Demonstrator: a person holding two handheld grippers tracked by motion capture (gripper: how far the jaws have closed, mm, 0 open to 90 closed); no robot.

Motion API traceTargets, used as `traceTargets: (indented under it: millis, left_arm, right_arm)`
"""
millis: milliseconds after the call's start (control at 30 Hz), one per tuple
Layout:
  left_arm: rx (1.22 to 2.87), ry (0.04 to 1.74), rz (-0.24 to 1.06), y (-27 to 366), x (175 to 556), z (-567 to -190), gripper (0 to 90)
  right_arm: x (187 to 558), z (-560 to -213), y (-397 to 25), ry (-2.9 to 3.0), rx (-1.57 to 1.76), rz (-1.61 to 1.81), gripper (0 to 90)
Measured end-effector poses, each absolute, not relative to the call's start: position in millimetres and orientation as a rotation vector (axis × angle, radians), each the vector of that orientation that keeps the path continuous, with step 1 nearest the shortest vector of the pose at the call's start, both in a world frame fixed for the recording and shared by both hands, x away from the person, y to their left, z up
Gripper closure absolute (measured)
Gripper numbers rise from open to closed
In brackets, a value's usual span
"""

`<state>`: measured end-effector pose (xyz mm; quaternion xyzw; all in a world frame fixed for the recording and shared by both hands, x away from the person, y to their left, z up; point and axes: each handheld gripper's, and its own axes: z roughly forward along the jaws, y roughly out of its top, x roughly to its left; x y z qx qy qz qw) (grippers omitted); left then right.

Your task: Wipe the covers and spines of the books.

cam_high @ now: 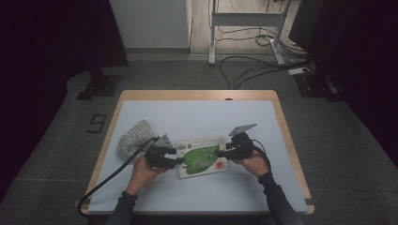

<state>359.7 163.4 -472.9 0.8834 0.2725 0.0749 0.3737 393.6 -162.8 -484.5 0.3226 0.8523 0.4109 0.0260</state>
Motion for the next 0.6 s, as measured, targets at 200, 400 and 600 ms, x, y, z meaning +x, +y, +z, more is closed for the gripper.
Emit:
traceTargets:
  millis: [200,400,600]
  left_arm:
    - [2.287,0.721,0.262,162.6,362.9,-461.3,55.3]
    - [2.268,0.741,0.291,167.7,367.4,-454.0,61.1]
    - [2.238,0.751,0.303,172.8,371.7,-448.5,63.9]
  right_arm:
    - [393.8,-478.4,-161.6,2.603,0.985,1.288,55.4]
    - [393.3,-471.8,-159.4,2.584,0.971,1.304,59.9]
    - [394.3,-467.9,-156.1,2.560,0.962,1.311,62.0]
